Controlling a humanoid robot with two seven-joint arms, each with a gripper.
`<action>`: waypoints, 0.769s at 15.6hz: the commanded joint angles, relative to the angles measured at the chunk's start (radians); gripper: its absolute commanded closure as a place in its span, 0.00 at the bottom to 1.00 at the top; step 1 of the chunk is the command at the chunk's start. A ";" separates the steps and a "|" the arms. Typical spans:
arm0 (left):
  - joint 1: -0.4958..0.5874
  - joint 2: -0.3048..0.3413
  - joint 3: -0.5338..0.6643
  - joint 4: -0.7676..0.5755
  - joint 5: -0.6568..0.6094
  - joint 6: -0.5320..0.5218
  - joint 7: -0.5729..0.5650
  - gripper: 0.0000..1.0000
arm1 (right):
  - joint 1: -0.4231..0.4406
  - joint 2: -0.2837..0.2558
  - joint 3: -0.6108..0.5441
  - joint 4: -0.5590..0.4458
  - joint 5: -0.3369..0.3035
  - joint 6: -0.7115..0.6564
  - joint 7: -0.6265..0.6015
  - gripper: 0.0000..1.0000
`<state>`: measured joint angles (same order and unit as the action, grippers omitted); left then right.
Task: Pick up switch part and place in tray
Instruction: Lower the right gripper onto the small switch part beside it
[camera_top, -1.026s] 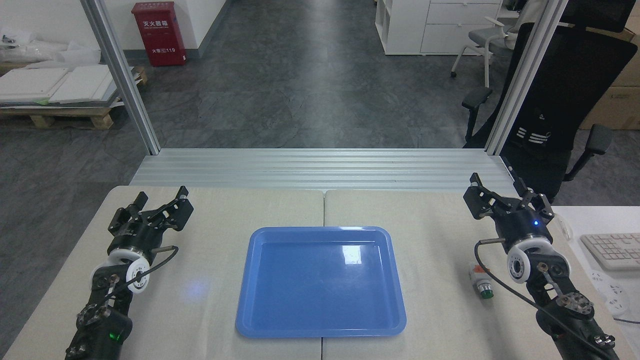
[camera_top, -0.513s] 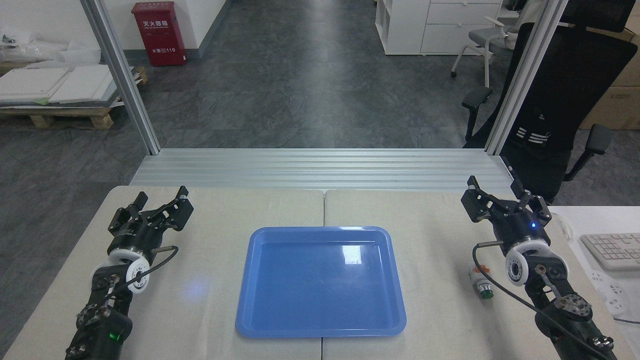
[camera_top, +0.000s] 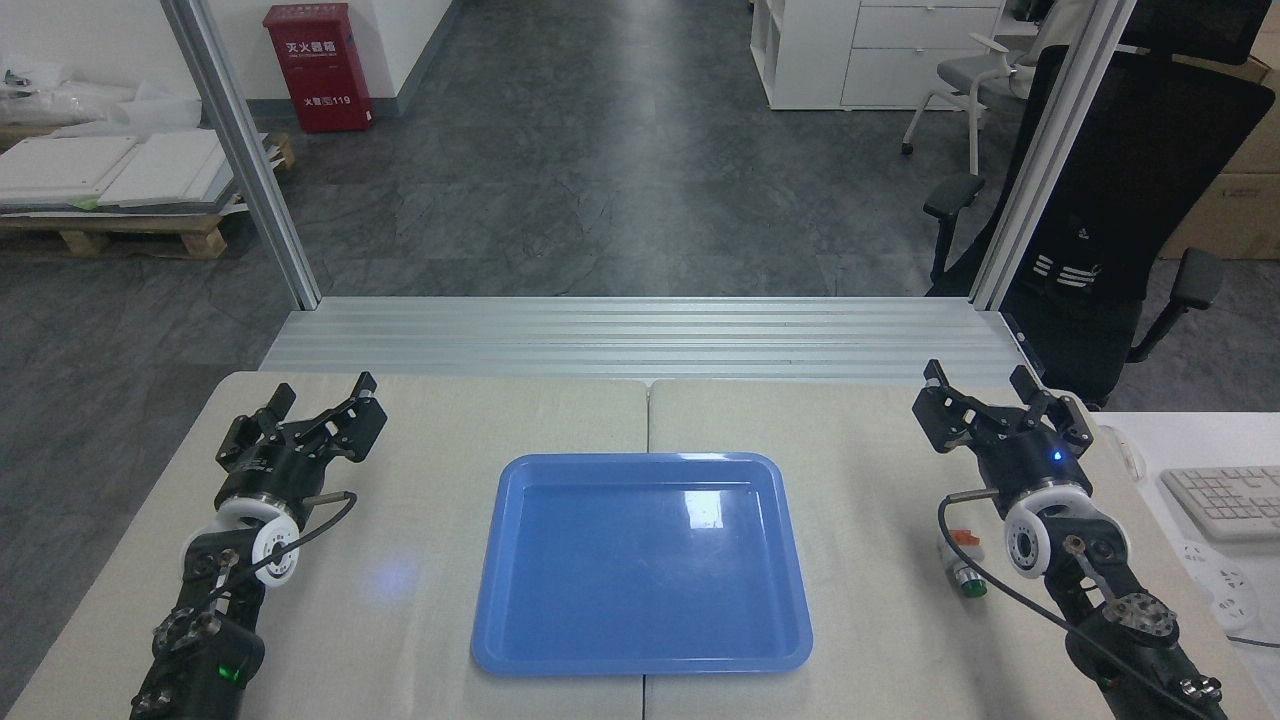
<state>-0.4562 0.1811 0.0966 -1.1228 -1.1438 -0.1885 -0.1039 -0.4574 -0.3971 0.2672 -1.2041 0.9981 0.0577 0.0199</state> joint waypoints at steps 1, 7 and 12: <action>0.001 0.000 0.000 0.000 -0.001 0.000 0.000 0.00 | 0.046 -0.048 0.058 0.000 0.022 -0.076 0.000 0.01; 0.001 0.000 0.000 0.000 -0.001 0.000 0.000 0.00 | 0.204 -0.049 0.067 0.040 0.036 -0.045 0.000 0.02; -0.001 0.000 0.000 0.000 -0.001 0.000 0.000 0.00 | 0.206 -0.040 0.072 0.135 0.037 -0.045 0.000 0.02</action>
<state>-0.4565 0.1811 0.0967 -1.1228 -1.1444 -0.1888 -0.1044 -0.2552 -0.4402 0.3361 -1.1195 1.0338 0.0098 0.0195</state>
